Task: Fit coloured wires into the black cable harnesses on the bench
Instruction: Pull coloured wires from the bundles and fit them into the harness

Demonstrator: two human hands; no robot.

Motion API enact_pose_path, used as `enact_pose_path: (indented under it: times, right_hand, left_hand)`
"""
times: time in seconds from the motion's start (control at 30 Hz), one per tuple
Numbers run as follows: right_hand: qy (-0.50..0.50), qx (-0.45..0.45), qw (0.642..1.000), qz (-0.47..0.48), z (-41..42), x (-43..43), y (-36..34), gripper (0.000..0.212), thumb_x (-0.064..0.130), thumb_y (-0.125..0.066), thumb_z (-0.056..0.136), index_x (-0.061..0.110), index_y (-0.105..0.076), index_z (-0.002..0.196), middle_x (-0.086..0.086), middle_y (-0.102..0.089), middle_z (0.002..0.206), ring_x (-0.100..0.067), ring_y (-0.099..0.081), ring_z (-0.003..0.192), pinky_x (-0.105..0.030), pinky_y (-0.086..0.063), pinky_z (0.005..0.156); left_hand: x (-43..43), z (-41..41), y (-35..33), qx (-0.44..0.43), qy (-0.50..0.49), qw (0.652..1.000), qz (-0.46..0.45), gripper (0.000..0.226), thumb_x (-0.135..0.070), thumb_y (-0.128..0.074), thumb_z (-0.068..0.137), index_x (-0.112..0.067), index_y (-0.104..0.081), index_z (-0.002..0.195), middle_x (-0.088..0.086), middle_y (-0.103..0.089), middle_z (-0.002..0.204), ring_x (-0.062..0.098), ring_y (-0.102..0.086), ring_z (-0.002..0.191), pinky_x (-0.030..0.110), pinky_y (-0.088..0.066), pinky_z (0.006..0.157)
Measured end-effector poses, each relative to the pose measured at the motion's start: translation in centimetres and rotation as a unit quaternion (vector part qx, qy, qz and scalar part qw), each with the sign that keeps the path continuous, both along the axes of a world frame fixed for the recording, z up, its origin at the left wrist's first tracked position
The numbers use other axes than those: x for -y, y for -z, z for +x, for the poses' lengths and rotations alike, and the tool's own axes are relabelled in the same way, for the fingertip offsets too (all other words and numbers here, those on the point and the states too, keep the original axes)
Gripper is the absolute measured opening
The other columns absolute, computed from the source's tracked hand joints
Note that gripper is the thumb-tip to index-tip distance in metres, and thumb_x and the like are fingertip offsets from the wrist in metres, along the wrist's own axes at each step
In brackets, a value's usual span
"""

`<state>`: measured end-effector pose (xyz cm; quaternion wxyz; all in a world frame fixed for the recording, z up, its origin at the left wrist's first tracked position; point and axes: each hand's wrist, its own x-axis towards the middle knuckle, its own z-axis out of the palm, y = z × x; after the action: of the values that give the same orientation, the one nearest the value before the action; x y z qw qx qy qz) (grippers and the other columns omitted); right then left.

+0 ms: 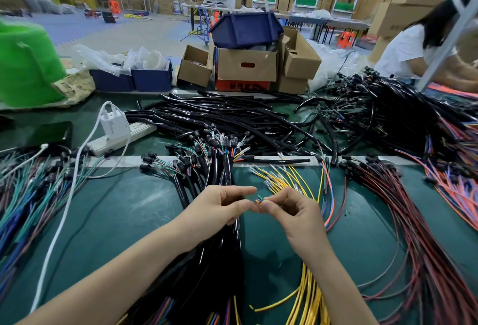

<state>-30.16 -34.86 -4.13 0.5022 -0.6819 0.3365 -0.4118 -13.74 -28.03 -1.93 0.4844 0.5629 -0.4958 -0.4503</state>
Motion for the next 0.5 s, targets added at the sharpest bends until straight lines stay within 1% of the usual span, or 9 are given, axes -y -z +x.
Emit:
enact_pose_path:
  times: [0.03,0.07,0.1,0.13,0.17,0.2,0.3,0.4,0.5]
  right_hand:
    - [-0.005,-0.001,1.0,0.008,0.0,0.1,0.0,0.013,0.008,-0.071,0.082,0.014,-0.066,0.072,-0.006,-0.073,0.074,-0.039,-0.06,0.068,-0.049,-0.049,0.069]
    - [-0.013,-0.002,1.0,0.015,-0.1,0.1,0.0,0.013,0.006,-0.069,0.083,0.014,-0.064,0.073,-0.005,-0.073,0.073,-0.03,-0.06,0.066,-0.04,-0.047,0.065]
    - [-0.022,0.0,0.999,0.023,-0.1,0.2,-0.1,0.012,0.004,-0.068,0.083,0.012,-0.063,0.076,-0.004,-0.074,0.073,-0.023,-0.061,0.066,-0.03,-0.046,0.063]
    - [-0.03,0.004,0.999,0.029,-0.1,0.2,-0.2,0.011,0.003,-0.068,0.084,0.011,-0.062,0.078,-0.004,-0.074,0.073,-0.019,-0.064,0.067,-0.02,-0.045,0.062]
    - [-0.036,0.008,0.999,0.034,-0.2,0.1,-0.3,0.01,0.002,-0.067,0.084,0.01,-0.063,0.079,-0.004,-0.074,0.072,-0.013,-0.066,0.066,-0.014,-0.044,0.06]
    - [-0.04,0.012,0.998,0.036,-0.2,0.1,-0.4,0.011,0.0,-0.067,0.083,0.01,-0.064,0.08,-0.005,-0.073,0.071,-0.008,-0.066,0.064,-0.009,-0.042,0.058]
    - [-0.052,0.026,0.997,0.042,-0.4,0.1,-0.6,0.013,-0.001,-0.067,0.083,0.012,-0.066,0.082,-0.008,-0.073,0.07,-0.002,-0.064,0.06,-0.006,-0.041,0.055]
    - [-0.061,0.041,0.996,0.043,-0.6,0.1,-0.8,0.014,0.001,-0.067,0.084,0.015,-0.068,0.083,-0.009,-0.073,0.072,-0.003,-0.065,0.062,-0.006,-0.041,0.055]
    - [-0.071,0.044,0.996,0.037,-0.7,0.1,-0.9,0.019,0.001,-0.066,0.084,0.018,-0.072,0.089,-0.006,-0.073,0.072,-0.001,-0.064,0.063,-0.006,-0.041,0.057]
  left_hand:
    - [-0.2,0.2,-0.3,0.006,0.021,1.0,0.007,0.032,-0.012,-0.057,0.092,-0.019,-0.06,0.124,-0.001,-0.065,0.071,0.008,-0.043,0.052,0.018,-0.038,0.052]
    - [-0.5,0.4,-0.5,0.007,0.041,0.999,0.018,0.034,-0.013,-0.056,0.093,-0.023,-0.056,0.126,-0.001,-0.072,0.085,0.009,-0.047,0.051,0.018,-0.04,0.049]
    - [-0.6,0.7,-0.8,0.011,0.055,0.998,0.033,0.035,-0.015,-0.056,0.093,-0.029,-0.054,0.126,-0.001,-0.073,0.096,0.009,-0.049,0.049,0.017,-0.039,0.044]
    - [-0.7,0.9,-1.0,0.016,0.061,0.997,0.049,0.034,-0.018,-0.057,0.093,-0.031,-0.053,0.124,-0.002,-0.073,0.101,0.009,-0.049,0.048,0.016,-0.036,0.041]
    - [-0.7,1.0,-1.2,0.02,0.06,0.996,0.062,0.03,-0.019,-0.059,0.092,-0.029,-0.056,0.12,-0.003,-0.073,0.101,0.008,-0.048,0.046,0.014,-0.034,0.04]
    - [-0.6,1.2,-1.4,0.021,0.056,0.996,0.071,0.024,-0.019,-0.061,0.091,-0.023,-0.059,0.115,-0.002,-0.074,0.098,0.006,-0.046,0.045,0.013,-0.034,0.04]
    - [0.0,1.8,-1.8,0.039,0.05,0.996,0.067,0.013,-0.016,-0.066,0.088,-0.006,-0.067,0.096,0.0,-0.075,0.088,0.003,-0.046,0.044,0.011,-0.034,0.041]
    - [0.5,2.0,-1.8,0.053,0.05,0.996,0.06,0.011,-0.013,-0.069,0.084,-0.003,-0.068,0.088,0.002,-0.075,0.082,0.003,-0.048,0.045,0.011,-0.037,0.043]
    - [0.7,1.6,-1.2,0.06,0.04,0.996,0.043,0.006,-0.011,-0.066,0.086,-0.005,-0.069,0.089,0.004,-0.075,0.079,0.005,-0.049,0.047,0.013,-0.037,0.044]
